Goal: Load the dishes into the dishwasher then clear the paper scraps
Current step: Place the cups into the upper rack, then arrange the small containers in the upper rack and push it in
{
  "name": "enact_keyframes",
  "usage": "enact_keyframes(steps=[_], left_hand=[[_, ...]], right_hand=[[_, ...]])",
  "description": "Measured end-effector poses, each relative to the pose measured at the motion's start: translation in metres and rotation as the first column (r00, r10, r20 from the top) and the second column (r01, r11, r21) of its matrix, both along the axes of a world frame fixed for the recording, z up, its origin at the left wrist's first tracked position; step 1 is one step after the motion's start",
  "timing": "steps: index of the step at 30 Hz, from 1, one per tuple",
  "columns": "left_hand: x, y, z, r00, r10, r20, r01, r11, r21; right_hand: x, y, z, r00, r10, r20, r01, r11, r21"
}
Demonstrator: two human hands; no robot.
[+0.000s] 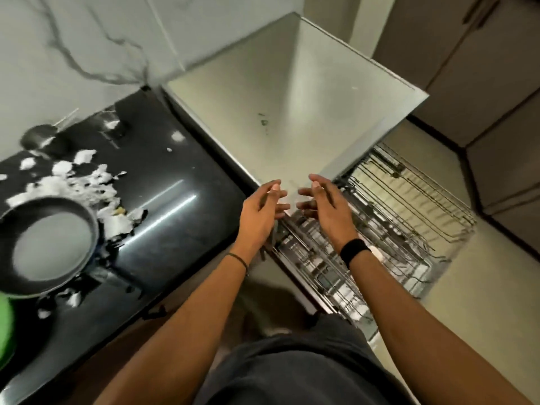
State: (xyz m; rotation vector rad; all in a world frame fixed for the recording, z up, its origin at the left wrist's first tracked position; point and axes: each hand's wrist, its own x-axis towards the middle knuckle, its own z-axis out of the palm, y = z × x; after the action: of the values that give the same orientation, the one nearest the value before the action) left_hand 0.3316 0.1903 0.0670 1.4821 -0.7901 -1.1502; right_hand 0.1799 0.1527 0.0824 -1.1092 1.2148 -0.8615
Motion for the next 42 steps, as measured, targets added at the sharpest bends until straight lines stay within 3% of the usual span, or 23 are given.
enact_keyframes(steps=[14,29,34,38,42], left_hand=[[0.167,0.037,0.031,0.923,0.385,-0.004,-0.384,0.922,-0.049],[0.288,-0.038,0.037,0.755,0.651,0.082,-0.649,0.759,-0.050],[0.312,-0.050,0.037,0.703,0.702,0.108,-0.704,0.709,-0.028],[0.324,-0.056,0.035,0.682,0.718,0.142,-0.722,0.691,-0.030],[0.326,-0.056,0.032,0.674,0.720,0.167,-0.730,0.683,0.001]], right_hand=[[0.186,-0.020,0.025,0.907,0.413,-0.083,-0.421,0.897,-0.137],[0.353,-0.135,0.011,0.722,0.681,-0.122,-0.690,0.698,-0.191],[0.398,-0.158,0.002,0.626,0.708,-0.327,-0.779,0.579,-0.238],[0.432,-0.167,-0.008,0.449,0.580,-0.680,-0.888,0.371,-0.270],[0.461,-0.171,-0.015,0.319,0.477,-0.819,-0.936,0.294,-0.194]])
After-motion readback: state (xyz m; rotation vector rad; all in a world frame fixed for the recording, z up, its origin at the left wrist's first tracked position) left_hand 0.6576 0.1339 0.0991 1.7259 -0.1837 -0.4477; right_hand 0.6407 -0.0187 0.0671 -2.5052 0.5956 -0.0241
